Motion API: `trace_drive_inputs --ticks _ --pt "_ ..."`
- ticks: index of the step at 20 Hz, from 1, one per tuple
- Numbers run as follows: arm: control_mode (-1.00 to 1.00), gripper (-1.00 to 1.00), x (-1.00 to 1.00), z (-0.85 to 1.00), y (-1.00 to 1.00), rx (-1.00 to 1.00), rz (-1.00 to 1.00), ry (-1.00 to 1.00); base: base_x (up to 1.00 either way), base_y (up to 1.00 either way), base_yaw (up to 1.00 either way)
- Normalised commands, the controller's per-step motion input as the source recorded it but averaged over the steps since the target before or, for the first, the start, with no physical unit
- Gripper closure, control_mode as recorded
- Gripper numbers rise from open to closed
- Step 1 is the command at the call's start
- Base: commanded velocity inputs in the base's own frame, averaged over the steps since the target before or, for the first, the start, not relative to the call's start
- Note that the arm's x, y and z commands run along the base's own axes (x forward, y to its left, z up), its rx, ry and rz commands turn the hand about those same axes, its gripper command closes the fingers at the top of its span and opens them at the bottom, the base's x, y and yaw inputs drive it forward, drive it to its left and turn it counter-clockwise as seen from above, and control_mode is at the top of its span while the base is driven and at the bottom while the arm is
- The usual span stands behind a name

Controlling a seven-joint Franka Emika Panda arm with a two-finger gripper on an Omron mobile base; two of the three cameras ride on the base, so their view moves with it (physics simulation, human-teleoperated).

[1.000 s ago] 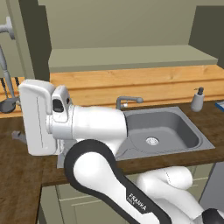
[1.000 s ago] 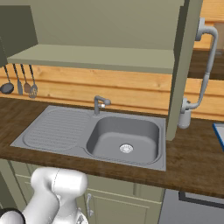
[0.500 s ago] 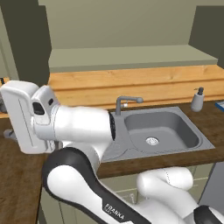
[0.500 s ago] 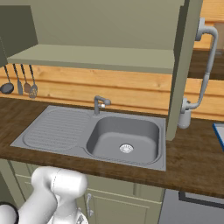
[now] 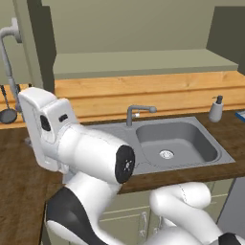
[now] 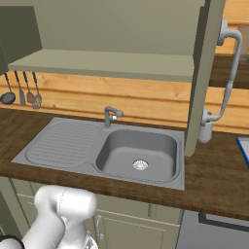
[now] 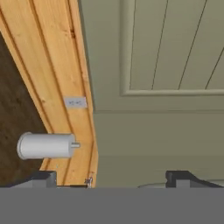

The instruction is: Pick the kettle from the counter and place it on the tray. Then pick the mug from the cabinet and place it on the tray. Then close the cabinet doors.

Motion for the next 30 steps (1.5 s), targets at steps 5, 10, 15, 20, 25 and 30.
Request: trace_drive_inputs --ticks 5,10,15,20,25,30 --pt "-1.0 -1.0 0.5 0.0 -0.6 0.0 -0.28 0.1 0.0 0.0 0.0" --pt "-1.0 -1.0 0.46 0.0 -0.67 0.0 -0.24 0.06 0.0 0.0 0.0" --pt "-1.0 -1.0 0.45 0.0 -0.74 0.0 -0.22 0.03 0.0 0.0 0.0" --pt "-1.0 -1.0 0.46 0.0 -0.75 0.0 -0.2 0.05 0.0 0.0 0.0" --pt "-1.0 -1.0 0.51 0.0 -0.75 0.0 -0.16 0.04 0.0 0.0 0.0" --pt "-1.0 -1.0 0.54 0.0 -0.77 0.0 -0.13 0.0 0.0 0.0 0.0"
